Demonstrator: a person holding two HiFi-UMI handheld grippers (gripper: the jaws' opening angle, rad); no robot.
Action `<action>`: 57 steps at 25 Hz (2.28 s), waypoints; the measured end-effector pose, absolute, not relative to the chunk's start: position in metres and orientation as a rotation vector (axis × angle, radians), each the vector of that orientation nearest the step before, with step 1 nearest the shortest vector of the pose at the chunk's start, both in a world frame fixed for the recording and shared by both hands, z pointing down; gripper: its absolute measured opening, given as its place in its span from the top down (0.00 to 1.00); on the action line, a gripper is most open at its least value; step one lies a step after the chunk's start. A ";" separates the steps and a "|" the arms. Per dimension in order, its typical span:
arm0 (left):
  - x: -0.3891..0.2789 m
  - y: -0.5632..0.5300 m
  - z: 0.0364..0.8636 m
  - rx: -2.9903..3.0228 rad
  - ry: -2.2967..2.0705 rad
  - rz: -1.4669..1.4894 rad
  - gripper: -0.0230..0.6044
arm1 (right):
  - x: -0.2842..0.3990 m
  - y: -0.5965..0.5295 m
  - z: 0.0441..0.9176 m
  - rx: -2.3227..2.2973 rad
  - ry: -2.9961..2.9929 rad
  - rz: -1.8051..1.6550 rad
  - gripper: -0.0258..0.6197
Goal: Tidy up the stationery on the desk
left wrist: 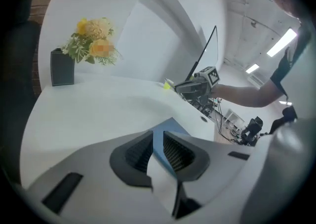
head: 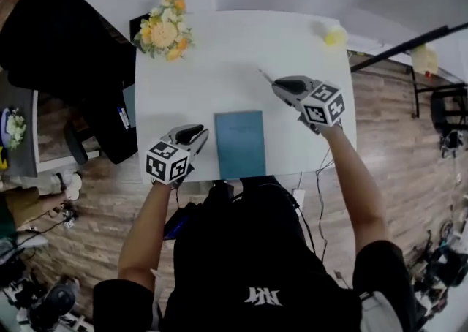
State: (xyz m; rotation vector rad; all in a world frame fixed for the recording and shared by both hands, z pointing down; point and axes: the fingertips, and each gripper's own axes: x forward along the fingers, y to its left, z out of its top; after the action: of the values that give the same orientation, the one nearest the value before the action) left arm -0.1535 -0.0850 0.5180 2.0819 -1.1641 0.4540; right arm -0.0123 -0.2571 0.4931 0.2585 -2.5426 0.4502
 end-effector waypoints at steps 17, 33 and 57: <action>-0.130 -0.052 0.536 2.241 -0.926 0.558 0.86 | 0.065 -0.098 0.587 0.963 -2.245 1.226 0.86; -0.139 -0.035 0.533 2.241 -0.943 0.482 0.86 | 0.054 -0.088 0.601 0.992 -2.107 1.233 0.86; -0.118 -0.022 0.392 2.515 -1.002 0.211 0.91 | 0.024 -0.048 0.328 0.432 -3.222 0.713 0.87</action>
State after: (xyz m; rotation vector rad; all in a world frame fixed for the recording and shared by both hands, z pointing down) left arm -0.1176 -0.0215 0.3919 2.5153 -1.0016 0.2114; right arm 0.0240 -0.0479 0.3283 0.4320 -3.2218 0.7126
